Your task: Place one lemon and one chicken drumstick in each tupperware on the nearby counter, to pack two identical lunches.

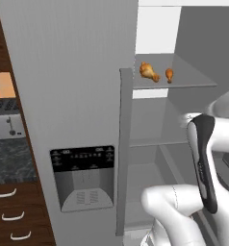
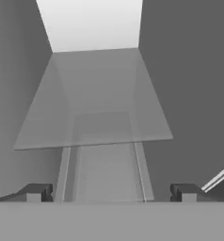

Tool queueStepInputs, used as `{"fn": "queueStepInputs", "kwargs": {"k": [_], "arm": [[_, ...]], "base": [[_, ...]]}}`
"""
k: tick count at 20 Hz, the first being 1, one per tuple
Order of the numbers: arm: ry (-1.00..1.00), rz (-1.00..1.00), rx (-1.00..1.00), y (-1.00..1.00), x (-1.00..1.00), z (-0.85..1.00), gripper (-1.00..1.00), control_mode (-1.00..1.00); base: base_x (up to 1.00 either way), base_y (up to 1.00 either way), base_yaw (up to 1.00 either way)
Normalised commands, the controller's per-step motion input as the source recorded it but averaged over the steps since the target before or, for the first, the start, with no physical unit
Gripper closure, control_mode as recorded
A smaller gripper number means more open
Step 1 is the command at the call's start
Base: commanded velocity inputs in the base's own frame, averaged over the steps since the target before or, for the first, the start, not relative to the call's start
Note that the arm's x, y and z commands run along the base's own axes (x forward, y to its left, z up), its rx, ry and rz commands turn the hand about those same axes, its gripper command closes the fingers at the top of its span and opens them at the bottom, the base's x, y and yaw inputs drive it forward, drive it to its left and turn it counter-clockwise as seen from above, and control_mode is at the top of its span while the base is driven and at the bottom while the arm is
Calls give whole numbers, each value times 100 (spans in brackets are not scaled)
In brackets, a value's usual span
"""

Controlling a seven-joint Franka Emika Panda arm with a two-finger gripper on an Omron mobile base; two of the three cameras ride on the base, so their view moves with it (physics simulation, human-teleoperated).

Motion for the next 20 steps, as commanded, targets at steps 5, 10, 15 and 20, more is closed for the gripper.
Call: {"fn": "queueStepInputs", "kwargs": {"k": [5, 10, 15, 20], "arm": [[-27, 17, -2, 62, -4, 100, -100, -100], [-7, 8, -3, 7, 18, 100, -100, -100], [15, 0, -9, 2, 64, 96, -100, -100], [1, 0, -5, 5, 33, -9, -100, -100]], "base": [[0, 0, 0], [0, 0, 0], [0, 0, 0], [0, 0, 0]]}}
